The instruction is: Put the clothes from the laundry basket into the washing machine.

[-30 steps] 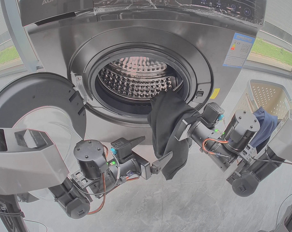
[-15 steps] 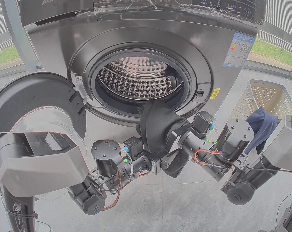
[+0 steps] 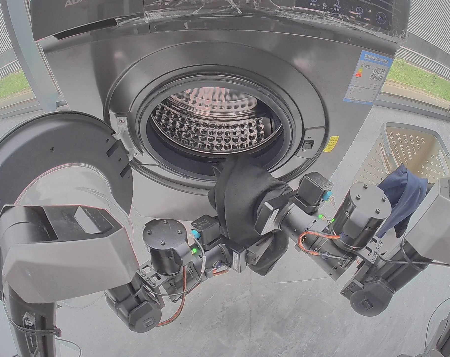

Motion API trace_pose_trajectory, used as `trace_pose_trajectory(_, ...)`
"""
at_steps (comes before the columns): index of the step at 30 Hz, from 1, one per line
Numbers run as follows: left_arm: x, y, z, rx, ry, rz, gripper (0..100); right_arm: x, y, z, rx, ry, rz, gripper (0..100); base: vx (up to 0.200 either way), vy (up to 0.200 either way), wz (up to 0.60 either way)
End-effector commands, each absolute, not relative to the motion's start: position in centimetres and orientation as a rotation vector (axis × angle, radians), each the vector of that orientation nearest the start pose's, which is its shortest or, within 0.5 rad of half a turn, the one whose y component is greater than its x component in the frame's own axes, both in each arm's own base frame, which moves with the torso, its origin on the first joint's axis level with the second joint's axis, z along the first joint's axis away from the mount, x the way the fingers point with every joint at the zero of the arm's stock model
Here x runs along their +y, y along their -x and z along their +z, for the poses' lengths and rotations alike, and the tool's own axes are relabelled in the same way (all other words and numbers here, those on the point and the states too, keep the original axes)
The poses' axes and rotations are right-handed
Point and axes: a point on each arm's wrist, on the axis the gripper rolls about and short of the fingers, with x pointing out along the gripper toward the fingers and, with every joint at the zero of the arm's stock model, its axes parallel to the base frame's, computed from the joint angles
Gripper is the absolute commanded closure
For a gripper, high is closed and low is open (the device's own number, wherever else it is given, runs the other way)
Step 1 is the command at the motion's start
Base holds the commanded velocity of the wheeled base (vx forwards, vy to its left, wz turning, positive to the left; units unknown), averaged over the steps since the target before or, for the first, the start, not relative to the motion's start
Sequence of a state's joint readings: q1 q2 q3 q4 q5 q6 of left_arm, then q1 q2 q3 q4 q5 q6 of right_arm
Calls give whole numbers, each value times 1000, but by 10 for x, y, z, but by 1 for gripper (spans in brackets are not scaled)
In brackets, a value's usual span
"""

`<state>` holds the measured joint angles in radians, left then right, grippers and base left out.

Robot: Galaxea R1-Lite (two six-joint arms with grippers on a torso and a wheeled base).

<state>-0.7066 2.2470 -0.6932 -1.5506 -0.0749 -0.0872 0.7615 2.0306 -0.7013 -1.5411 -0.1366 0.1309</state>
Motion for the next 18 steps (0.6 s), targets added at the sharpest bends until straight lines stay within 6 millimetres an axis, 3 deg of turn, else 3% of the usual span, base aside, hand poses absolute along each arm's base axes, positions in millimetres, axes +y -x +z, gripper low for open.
trace_pose_trajectory(1,-234,-272,65,43,80,-780,0,235,-258,139,-159,-220,621,100,0,0,0)
trace_pose_trajectory(12,-210,-234,80,92,62,-805,0,221,-274,143,-176,-221,562,100,0,0,0)
trace_pose_trajectory(18,-212,-226,81,99,61,-826,0,223,-274,142,-177,-222,562,100,0,0,0)
